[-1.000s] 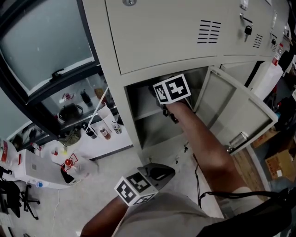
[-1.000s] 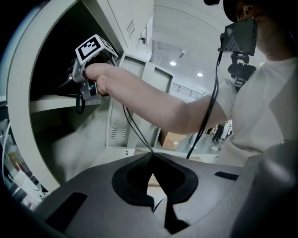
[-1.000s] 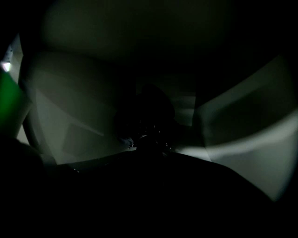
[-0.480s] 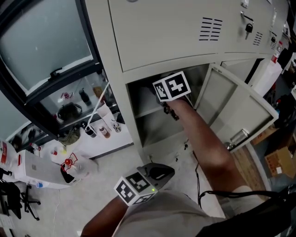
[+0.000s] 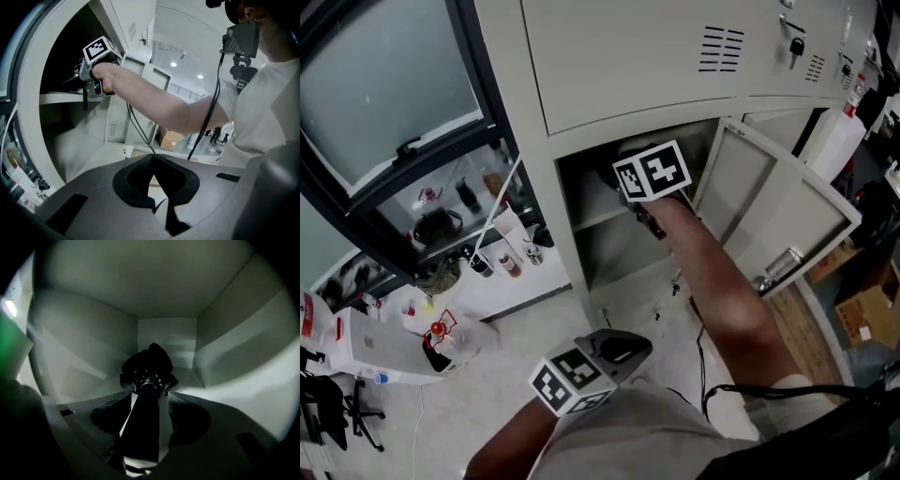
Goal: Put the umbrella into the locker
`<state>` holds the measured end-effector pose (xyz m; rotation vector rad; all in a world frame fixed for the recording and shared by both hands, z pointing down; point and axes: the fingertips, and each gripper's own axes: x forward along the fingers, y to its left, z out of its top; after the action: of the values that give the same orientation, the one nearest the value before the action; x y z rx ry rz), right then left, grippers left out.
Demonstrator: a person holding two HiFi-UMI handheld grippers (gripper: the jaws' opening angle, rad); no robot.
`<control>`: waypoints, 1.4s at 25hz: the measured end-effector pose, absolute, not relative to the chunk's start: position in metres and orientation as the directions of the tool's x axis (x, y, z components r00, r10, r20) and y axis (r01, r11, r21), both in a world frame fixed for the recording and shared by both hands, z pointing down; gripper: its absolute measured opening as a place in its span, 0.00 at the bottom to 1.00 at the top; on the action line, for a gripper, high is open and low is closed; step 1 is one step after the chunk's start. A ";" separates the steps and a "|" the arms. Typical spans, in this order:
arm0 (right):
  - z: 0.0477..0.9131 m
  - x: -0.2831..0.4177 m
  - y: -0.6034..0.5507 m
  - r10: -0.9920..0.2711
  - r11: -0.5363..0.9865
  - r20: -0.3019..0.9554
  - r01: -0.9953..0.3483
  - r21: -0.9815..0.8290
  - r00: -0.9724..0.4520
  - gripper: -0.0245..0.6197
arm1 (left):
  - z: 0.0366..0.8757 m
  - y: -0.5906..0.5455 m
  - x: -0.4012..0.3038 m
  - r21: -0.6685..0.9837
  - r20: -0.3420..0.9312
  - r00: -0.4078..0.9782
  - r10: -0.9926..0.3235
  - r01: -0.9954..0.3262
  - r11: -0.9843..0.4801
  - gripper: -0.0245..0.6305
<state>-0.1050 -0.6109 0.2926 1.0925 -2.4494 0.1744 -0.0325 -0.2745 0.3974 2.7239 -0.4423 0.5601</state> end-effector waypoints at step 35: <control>0.312 -0.060 -0.493 -0.745 0.570 0.434 -0.821 0.020 -0.507 0.39 | 0.402 -0.187 -0.060 0.262 0.408 0.910 -0.077 -0.198 -0.945 0.05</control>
<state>-0.0603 -0.4934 0.3120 1.2680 -2.4098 0.2642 -0.0599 -0.1873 0.4016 2.7733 -0.2047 0.5757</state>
